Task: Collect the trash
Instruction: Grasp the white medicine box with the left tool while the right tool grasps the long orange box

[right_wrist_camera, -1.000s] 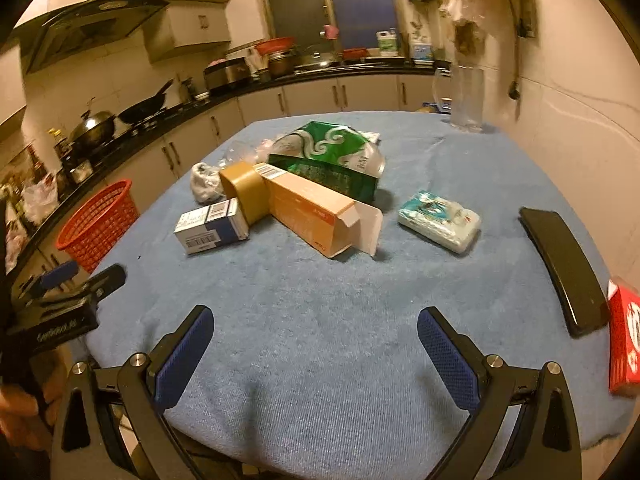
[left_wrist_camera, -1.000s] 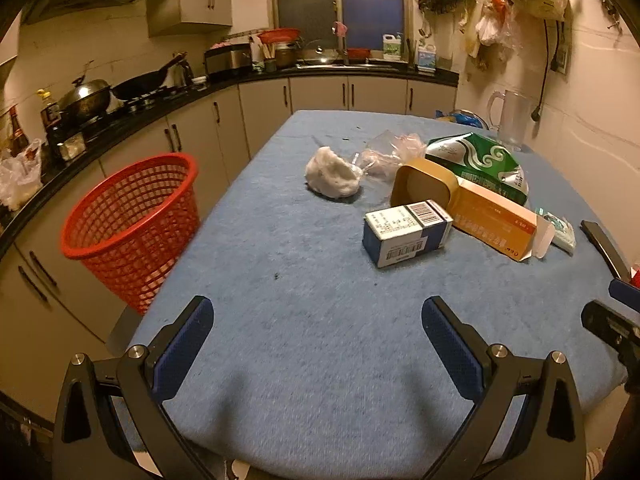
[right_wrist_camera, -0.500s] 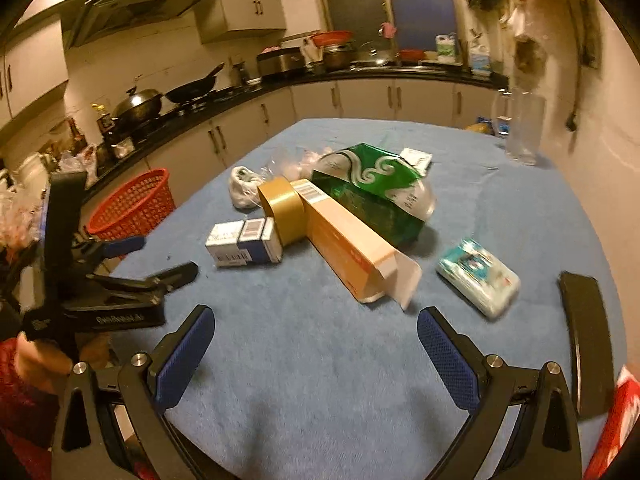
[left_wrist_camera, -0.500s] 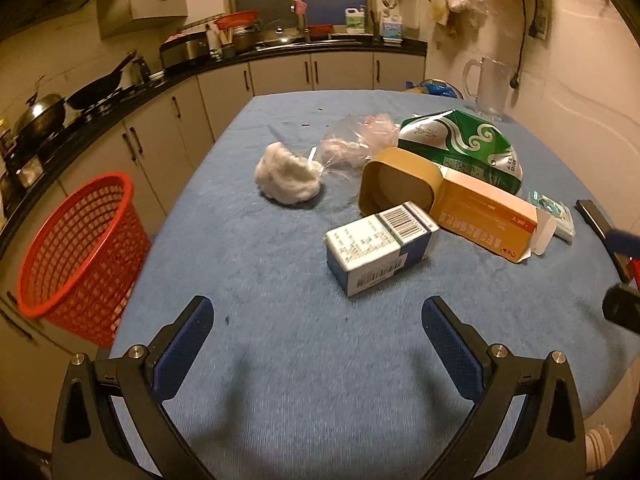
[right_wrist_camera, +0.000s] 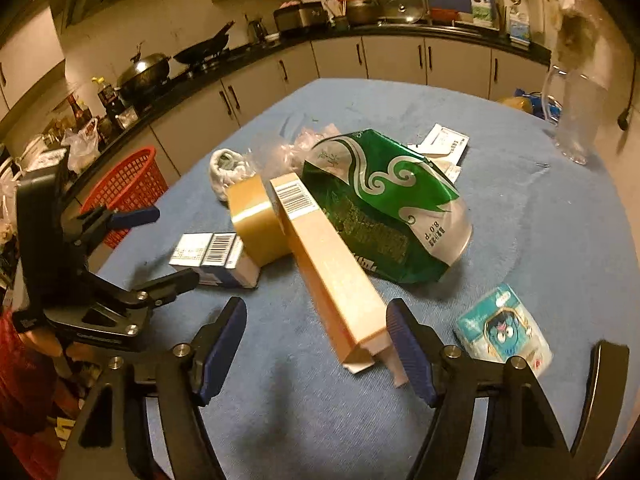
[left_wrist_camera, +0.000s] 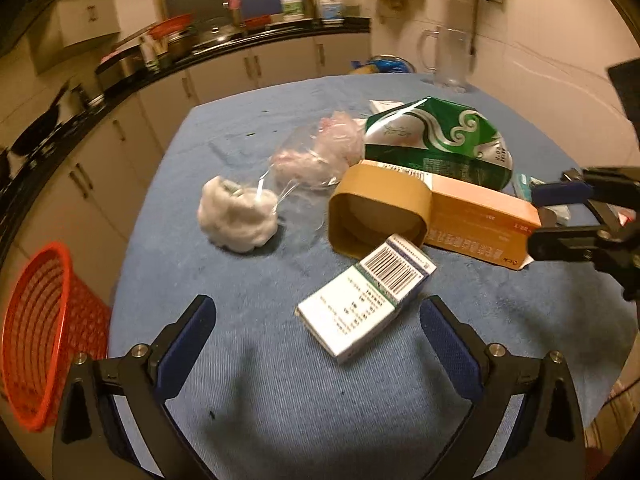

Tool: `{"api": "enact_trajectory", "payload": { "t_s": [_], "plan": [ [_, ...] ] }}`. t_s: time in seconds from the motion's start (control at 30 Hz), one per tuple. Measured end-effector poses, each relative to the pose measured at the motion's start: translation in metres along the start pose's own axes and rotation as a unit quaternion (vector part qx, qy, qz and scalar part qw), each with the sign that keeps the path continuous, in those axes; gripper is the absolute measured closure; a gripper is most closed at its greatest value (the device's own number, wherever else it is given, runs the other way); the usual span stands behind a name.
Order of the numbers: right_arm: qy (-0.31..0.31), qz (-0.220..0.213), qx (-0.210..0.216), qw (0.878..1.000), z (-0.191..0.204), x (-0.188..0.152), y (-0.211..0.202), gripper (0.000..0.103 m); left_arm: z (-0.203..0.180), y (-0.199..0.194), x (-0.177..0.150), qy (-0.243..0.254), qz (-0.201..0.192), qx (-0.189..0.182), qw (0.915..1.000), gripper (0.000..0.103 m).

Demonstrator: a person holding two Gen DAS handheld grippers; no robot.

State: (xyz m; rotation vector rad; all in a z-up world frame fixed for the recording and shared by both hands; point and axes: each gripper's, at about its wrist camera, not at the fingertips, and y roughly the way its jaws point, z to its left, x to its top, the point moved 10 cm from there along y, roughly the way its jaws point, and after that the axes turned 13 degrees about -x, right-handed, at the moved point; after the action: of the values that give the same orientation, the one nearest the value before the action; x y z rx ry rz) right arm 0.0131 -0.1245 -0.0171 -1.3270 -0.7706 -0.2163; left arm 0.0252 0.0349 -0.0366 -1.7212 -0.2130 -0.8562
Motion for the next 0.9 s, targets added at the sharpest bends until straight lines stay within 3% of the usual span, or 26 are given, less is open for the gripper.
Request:
{"api": "enact_trajectory", "payload": {
  "t_s": [0.27,0.43,0.53,0.73,0.77,0.8,0.83,0.9],
  "plan": [
    [-0.023,0.006,0.003,1.0,0.002,0.007,0.009,0.032,-0.01,0.015,0.002,0.038,0.021,-0.038,0.9983,0.023],
    [-0.019,0.011,0.006,1.0,-0.006,0.013,0.012,0.033,-0.015,0.024,-0.001,0.057,0.036,-0.049,0.9965,0.025],
    [-0.013,0.005,0.011,1.0,-0.012,0.019,0.01,0.033,-0.017,0.029,-0.003,0.061,0.043,-0.059,0.9954,0.042],
    [-0.025,0.029,0.032,0.999,-0.006,0.019,0.03,0.033,-0.017,0.035,-0.001,0.049,0.04,-0.071,0.9955,0.044],
    [-0.029,0.032,0.033,0.999,-0.003,0.019,0.033,0.04,-0.018,0.035,-0.001,0.05,0.039,-0.068,0.9957,0.045],
    [-0.032,0.036,0.033,0.998,0.0,0.018,0.036,0.06,-0.02,0.034,-0.002,0.05,0.038,-0.065,0.9959,0.046],
    [-0.034,0.043,0.034,0.998,0.003,0.016,0.039,0.07,-0.021,0.033,-0.003,0.047,0.037,-0.067,0.9959,0.048],
    [-0.041,0.046,0.03,0.998,0.009,0.012,0.039,0.073,-0.021,0.032,-0.004,0.037,0.033,-0.063,0.9967,0.05]
  ]
}}
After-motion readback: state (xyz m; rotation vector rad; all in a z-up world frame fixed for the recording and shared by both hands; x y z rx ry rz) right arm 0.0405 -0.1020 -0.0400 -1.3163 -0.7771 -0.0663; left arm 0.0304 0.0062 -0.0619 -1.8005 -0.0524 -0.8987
